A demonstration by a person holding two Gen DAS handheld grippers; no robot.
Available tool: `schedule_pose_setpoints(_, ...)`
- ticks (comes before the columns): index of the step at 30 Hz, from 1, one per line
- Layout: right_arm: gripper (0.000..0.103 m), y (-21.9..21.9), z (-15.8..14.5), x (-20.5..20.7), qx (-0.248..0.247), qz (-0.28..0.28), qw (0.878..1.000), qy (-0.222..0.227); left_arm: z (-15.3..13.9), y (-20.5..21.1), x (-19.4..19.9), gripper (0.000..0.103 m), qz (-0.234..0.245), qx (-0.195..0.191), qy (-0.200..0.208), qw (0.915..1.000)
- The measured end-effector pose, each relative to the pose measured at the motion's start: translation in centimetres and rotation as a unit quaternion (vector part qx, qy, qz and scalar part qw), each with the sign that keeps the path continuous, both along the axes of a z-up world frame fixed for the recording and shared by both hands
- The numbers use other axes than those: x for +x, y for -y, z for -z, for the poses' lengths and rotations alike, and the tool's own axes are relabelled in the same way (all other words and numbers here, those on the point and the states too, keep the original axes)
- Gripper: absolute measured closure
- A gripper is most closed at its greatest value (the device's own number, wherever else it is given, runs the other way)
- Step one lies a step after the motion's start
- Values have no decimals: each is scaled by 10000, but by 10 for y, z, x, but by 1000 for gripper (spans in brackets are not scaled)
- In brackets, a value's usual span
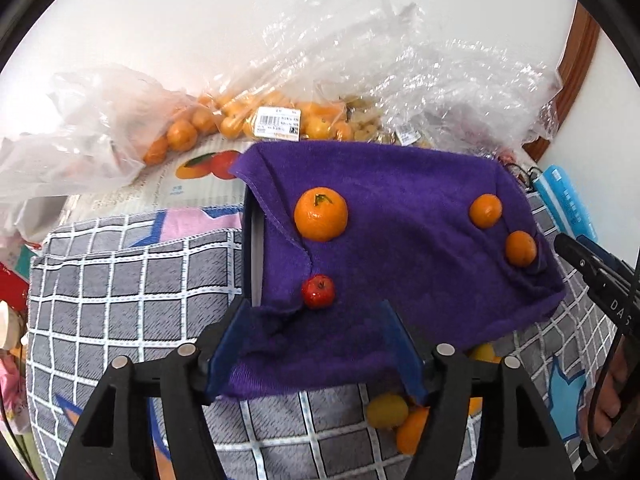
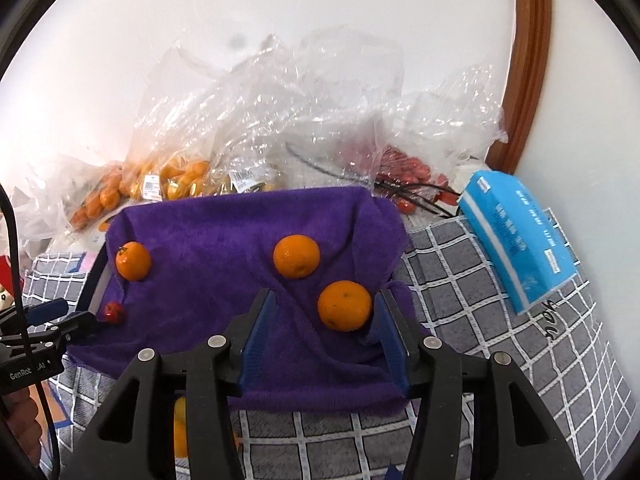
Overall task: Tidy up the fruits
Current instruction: 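Withdraw both open tools from the towel back toward the fruit row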
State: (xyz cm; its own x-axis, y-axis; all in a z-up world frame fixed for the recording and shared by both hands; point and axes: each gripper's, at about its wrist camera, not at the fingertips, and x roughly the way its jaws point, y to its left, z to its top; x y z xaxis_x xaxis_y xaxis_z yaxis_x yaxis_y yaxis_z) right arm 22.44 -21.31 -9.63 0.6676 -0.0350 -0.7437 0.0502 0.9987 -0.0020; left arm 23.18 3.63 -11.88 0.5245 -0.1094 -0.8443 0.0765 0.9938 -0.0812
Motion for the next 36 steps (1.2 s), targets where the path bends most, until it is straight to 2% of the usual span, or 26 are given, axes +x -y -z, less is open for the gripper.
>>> schedule_pose_setpoints(8,52,-4,-26,-35,126,-53,9994,322,-25,3,-34,35,-11,22,285,9996)
schedule_pose_setpoints(16,51,-8,-38,-71,82,-145,9991,393,-45,8,-75,35,-7,57,576,9983)
schedule_pose_setpoints(23,51,-12,-46,-104,123,-280,9984,480,-55,8,-106,35,-13,27,744,9972)
schedule_pose_setpoints(36,51,-15,-45,-135,177,-463,9975,508,-60,-4,-142,35,-165,-100,861,9961)
